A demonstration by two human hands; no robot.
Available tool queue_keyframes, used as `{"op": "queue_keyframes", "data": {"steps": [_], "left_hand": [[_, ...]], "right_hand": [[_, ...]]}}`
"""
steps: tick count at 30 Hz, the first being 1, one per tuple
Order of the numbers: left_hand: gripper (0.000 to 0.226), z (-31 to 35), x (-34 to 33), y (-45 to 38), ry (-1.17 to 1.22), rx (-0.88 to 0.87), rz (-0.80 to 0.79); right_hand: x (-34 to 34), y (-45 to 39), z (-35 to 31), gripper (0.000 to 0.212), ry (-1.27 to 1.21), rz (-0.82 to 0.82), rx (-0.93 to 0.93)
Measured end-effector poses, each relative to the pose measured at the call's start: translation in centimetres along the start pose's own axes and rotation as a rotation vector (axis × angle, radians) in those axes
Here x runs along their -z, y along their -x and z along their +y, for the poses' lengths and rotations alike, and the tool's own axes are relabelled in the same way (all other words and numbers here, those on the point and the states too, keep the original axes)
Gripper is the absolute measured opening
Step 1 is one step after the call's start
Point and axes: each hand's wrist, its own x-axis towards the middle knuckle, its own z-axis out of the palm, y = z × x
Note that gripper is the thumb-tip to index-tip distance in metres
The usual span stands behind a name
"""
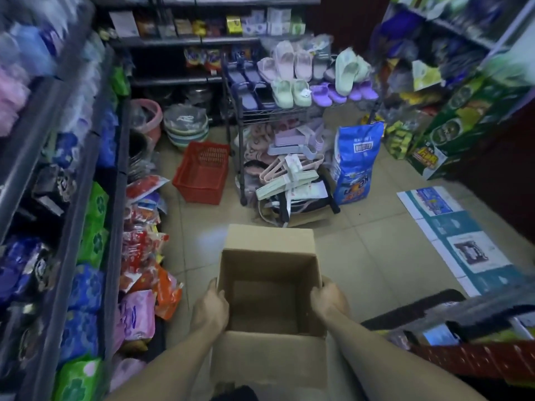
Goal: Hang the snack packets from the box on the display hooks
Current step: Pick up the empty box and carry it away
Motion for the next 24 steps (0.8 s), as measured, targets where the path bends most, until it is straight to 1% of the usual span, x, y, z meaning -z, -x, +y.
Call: {"op": "queue_keyframes", "data": {"steps": [6,9,12,15,18,21,24], "left_hand": [[0.030,7.6,1.7,-11.4,-0.108,-0.124,-0.119],[0.028,12.1,1.1,-16.1,-0.156,-0.196,-0.169],[0.027,17.8,-0.7,-19.8,-0.220,-0.270,-0.237],[0.030,24.1,-3.9,-22.6,-0.277,-0.331,-0.314],[0.035,30.1,-7.4,-25.0,-0.283,-0.327,-0.370],[0.036,36.2,-10.9,-27.2,-0.300,-0.340,-0.417],[0.038,42.8,-14.8,-28.6,-0.313,-0.380,-0.466]], "right_hand": [[0.6,-7.5,-5.9,0.025,-0.086,0.080,-0.153],[1.7,-10.9,-7.0,0.024,-0.171,0.143,-0.235],[3.7,-15.4,-7.0,0.024,-0.201,0.192,-0.323],[6.9,-20.8,-6.5,0.023,-0.199,0.253,-0.393],[11.1,-26.2,-6.0,0.026,-0.183,0.240,-0.442],[16.1,-30.5,-5.5,0.028,-0.176,0.229,-0.480],[21.4,-35.2,-4.2,0.030,-0.191,0.283,-0.522]]}}
